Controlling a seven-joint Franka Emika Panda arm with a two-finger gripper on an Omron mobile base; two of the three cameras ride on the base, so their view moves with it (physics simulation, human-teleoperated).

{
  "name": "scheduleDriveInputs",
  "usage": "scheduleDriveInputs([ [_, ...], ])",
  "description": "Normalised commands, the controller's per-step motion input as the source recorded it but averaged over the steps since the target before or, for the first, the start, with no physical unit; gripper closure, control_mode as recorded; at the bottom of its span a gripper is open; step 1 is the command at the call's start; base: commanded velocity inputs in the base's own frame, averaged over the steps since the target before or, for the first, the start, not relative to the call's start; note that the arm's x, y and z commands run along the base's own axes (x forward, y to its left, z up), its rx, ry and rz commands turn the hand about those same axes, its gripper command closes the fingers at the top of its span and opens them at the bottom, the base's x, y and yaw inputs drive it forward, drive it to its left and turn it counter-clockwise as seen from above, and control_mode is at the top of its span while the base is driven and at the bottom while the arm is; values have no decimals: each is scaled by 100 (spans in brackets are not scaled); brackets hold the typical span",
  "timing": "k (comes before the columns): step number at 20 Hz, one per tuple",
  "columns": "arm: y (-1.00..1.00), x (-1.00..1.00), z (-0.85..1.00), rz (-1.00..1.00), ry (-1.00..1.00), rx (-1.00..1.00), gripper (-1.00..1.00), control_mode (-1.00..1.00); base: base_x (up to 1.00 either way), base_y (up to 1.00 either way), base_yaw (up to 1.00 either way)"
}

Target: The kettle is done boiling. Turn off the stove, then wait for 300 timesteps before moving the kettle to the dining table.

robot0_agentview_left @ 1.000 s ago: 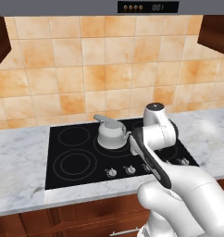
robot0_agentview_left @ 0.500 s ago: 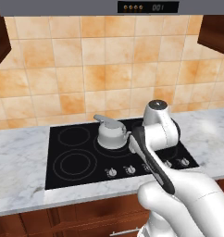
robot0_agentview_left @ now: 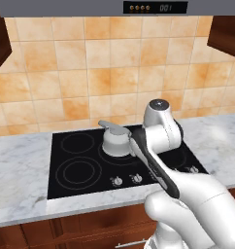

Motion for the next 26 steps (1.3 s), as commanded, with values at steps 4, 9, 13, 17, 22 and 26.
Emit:
scheduleDriveInputs([
  [4, 10, 25, 19, 7, 0, 0, -100, -100, 0, 0, 0],
  [9, 9, 23, 20, 7, 0, 0, -100, -100, 0, 0, 0],
  [13, 14, 24, 12, 6, 0, 0, -100, -100, 0, 0, 0],
  [17, 11, 29, 0, 3, 0, 0, -100, -100, 0, 0, 0],
  [22, 12, 30, 0, 0, 0, 0, -100, -100, 0, 0, 0],
  [26, 5, 30, 0, 0, 0, 0, -100, -100, 0, 0, 0],
])
